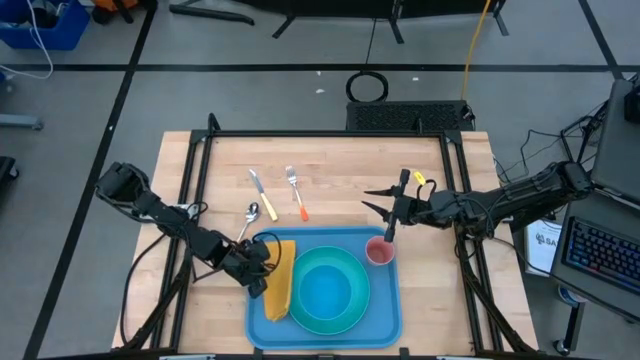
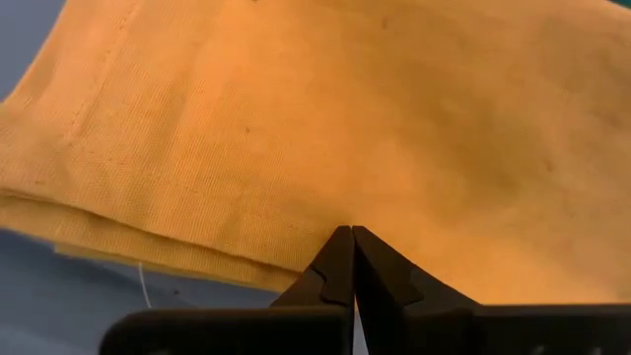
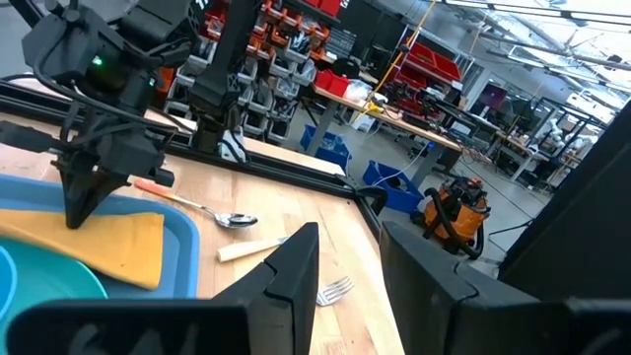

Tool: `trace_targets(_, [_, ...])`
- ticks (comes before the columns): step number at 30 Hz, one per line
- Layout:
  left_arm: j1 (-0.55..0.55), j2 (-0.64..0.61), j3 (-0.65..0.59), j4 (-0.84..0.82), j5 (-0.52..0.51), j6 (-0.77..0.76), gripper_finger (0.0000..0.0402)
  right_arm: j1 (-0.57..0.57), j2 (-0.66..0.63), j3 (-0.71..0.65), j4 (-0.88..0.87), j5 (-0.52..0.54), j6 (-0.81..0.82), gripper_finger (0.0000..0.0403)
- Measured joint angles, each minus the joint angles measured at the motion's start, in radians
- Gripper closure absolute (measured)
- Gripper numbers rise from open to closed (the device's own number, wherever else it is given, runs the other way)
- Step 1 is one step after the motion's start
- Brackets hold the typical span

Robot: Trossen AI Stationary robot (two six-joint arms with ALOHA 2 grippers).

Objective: Set up tray
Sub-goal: Put the yellow napkin to the left of the blue plate

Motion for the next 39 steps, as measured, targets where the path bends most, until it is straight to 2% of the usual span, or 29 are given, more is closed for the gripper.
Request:
trace_targets(9, [0.002,-0.003,0.017,-0.109,0.015,-0.024,0.0395,0.000,0.000,0.000,0.000,0.001,0.000,0.0303])
trace_targets(15, [-0.006,-0.039,0.116,-0.198,0.025,0.063,0.0399,0.000,0.000,0.000,-0.001,0.001,0.000,0.0303])
trace_targets(20, [-0.012,-0.051,0.175,-0.164,0.003,0.120,0.0396,0.000,0.000,0.000,-0.001,0.001,0.000,0.0303])
trace_targets(28, [0.000,-0.030,0.179,-0.135,-0.025,0.137,0.0396,0.000,0.000,0.000,-0.001,0.001,0.000,0.0303])
trace_targets(39, [0.010,0.123,0.164,-0.070,0.016,0.121,0.0397,0.000,0.000,0.000,-0.002,0.001,0.000,0.0303])
